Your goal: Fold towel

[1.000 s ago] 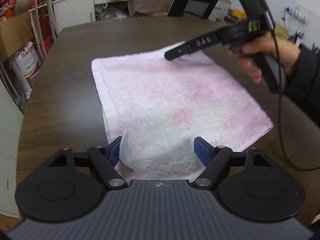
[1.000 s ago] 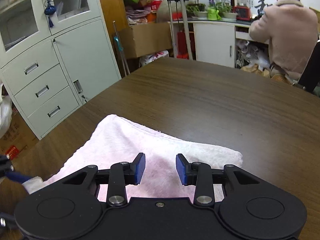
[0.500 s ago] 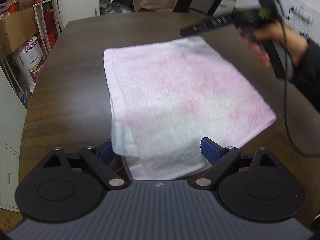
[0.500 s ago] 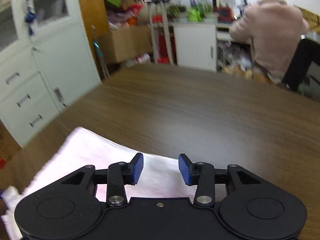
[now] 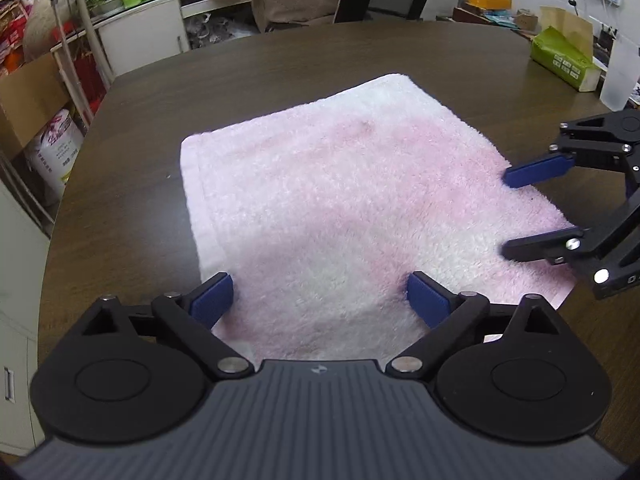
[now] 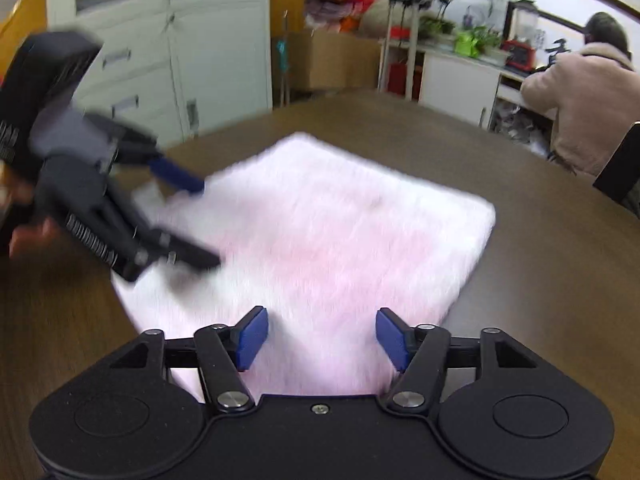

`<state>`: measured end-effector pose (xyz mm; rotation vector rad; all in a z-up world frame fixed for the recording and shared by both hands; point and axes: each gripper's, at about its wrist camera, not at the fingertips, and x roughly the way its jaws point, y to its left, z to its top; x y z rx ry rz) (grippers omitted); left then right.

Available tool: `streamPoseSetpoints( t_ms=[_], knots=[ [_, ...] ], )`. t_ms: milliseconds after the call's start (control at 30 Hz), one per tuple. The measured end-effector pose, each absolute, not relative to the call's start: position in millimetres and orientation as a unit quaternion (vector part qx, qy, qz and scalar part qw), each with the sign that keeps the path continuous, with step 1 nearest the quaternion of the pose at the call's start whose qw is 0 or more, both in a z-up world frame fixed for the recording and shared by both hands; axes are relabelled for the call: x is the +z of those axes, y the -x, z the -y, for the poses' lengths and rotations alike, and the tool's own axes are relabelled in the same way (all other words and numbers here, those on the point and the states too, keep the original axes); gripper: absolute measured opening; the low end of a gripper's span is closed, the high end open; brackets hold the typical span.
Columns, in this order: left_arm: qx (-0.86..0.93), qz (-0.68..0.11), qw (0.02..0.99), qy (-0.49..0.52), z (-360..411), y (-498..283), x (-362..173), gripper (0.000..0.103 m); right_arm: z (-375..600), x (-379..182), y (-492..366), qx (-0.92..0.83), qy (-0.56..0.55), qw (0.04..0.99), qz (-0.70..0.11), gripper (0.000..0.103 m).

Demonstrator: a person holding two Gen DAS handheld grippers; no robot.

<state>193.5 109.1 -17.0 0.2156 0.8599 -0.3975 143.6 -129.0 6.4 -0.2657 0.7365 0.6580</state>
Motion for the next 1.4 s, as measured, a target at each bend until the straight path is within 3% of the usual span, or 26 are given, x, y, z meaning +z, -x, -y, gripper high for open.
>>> streamPoseSetpoints(
  t_ms=[67, 133, 200, 367, 700, 900, 1033, 1267, 1333, 1400],
  knots=[
    [-0.190, -0.412, 0.885, -0.104, -112.7, -188.3, -17.7, 0.099, 135.7, 6.9, -140.6, 0.314, 0.120, 0.872, -0.356, 0.064],
    [-0.189, -0.415, 0.884, -0.103, -115.0, -184.9, -15.5, 0.098, 143.4, 5.2, -138.2, 0.306, 0.111, 0.875, -0.359, 0.074],
    [-0.192, -0.415, 0.885, -0.091, -118.6, -182.3, -8.3, 0.093, 145.0, 7.6, -139.3, 0.306, 0.103, 0.875, -0.361, 0.074],
    [-0.194, -0.383, 0.899, -0.085, -114.3, -166.8, 7.6, 0.095, 139.3, 36.7, -128.8, 0.327, 0.100, 0.888, -0.307, 0.074],
    [-0.172, -0.394, 0.899, -0.084, -126.6, -151.2, -13.5, 0.099, 128.4, 5.9, -121.6, 0.328, 0.120, 0.871, -0.346, 0.074],
    [-0.153, -0.328, 0.932, -0.004, -161.6, -116.3, 20.8, 0.103, 143.4, 49.3, -79.8, 0.321, 0.086, 0.909, -0.251, 0.075],
    [-0.113, -0.306, 0.945, 0.013, -166.3, -90.4, 17.1, 0.103, 145.5, 61.9, -43.6, 0.276, 0.089, 0.934, -0.208, 0.089],
    [-0.044, -0.266, 0.962, 0.043, -174.7, -44.9, 10.5, 0.103, 148.3, 46.3, 0.2, 0.188, 0.026, 0.967, -0.171, 0.092],
    [-0.029, -0.258, 0.965, 0.048, -175.7, -34.3, 7.8, 0.103, 150.3, 40.6, 9.2, 0.174, 0.002, 0.971, -0.166, 0.101],
    [-0.032, -0.265, 0.963, 0.039, -171.1, -33.4, 1.6, 0.103, 150.7, 36.4, 11.2, 0.168, -0.009, 0.971, -0.169, 0.102]
  ],
)
